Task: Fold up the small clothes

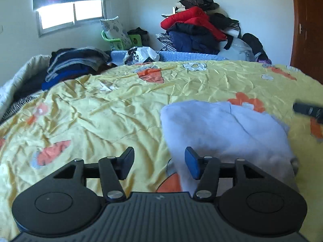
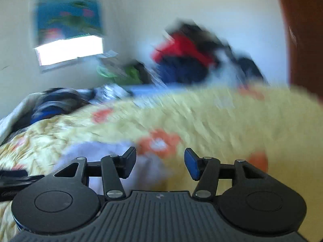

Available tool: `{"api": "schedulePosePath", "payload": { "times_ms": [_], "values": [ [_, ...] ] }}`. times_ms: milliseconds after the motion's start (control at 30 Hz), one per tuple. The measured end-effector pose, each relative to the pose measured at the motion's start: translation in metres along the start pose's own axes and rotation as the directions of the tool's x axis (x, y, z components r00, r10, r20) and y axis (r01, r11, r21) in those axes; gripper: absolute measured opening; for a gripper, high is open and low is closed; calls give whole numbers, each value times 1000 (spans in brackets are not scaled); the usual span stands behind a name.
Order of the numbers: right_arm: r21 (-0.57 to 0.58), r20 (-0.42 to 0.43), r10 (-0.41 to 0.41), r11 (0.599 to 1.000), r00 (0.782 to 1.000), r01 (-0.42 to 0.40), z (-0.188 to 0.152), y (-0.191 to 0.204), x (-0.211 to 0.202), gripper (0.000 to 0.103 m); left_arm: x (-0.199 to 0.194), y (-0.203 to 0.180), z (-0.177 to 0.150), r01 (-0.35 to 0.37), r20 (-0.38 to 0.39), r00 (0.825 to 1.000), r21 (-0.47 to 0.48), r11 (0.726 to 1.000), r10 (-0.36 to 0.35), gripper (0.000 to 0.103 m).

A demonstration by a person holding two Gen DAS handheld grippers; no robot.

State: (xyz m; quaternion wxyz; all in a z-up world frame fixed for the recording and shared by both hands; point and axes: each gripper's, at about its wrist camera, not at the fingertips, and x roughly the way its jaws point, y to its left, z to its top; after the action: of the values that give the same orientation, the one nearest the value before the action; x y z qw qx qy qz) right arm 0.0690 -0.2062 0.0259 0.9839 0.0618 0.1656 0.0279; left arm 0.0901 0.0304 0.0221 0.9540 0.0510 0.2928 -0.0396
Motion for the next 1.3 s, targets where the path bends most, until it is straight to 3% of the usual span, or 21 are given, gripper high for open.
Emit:
{"api": "schedulePosePath", "payload": {
  "times_ms": [67, 133, 200, 267, 367, 433, 567, 767, 967, 1100, 1300],
  "values": [
    [-59, -48, 147, 987, 988, -149, -2, 17, -5, 55, 1, -2, -5, 8, -32, 999, 18, 1000, -7, 62],
    [-63, -147, 221, 971, 964, -232, -10, 30, 6, 51, 5, -9, -12, -5, -43, 999, 62, 998, 8, 62],
    [-94, -239, 163, 977, 957, -190, -23, 37, 26, 49, 4, -15, -15, -39, -38, 998, 87, 995, 42, 62],
    [-80, -270, 101, 989, 958, -127, -29, 34, 33, 45, -6, -16, -13, -27, -32, 999, 72, 997, 29, 62],
    [-14, -203, 142, 989, 969, -148, -21, 30, 10, 48, -14, -14, -16, 18, -31, 999, 53, 998, -16, 71],
    [-39, -186, 153, 986, 970, -163, -21, 36, 0, 50, -8, -16, -21, 3, -58, 998, 56, 998, 1, 71],
    [-51, -279, 111, 990, 954, -130, -34, 37, 16, 53, -8, -16, -26, 29, -75, 997, 1, 1000, -29, 70],
    [-64, -210, 107, 990, 972, -123, -32, 44, -10, 55, -15, -15, -30, 17, -72, 997, -12, 1000, -18, 71],
    [-57, -288, 79, 993, 954, -99, -49, 43, -1, 58, -19, -15, -34, 18, -84, 996, -31, 999, -20, 71],
    [-37, -257, 94, 994, 962, -107, -48, 42, -19, 59, -26, -15, -38, 14, -80, 997, -26, 1000, -16, 71],
    [0, -311, 93, 995, 946, -97, -60, 38, -15, 59, -25, -14, -47, 20, -96, 995, -56, 998, -26, 71]
  ]
}}
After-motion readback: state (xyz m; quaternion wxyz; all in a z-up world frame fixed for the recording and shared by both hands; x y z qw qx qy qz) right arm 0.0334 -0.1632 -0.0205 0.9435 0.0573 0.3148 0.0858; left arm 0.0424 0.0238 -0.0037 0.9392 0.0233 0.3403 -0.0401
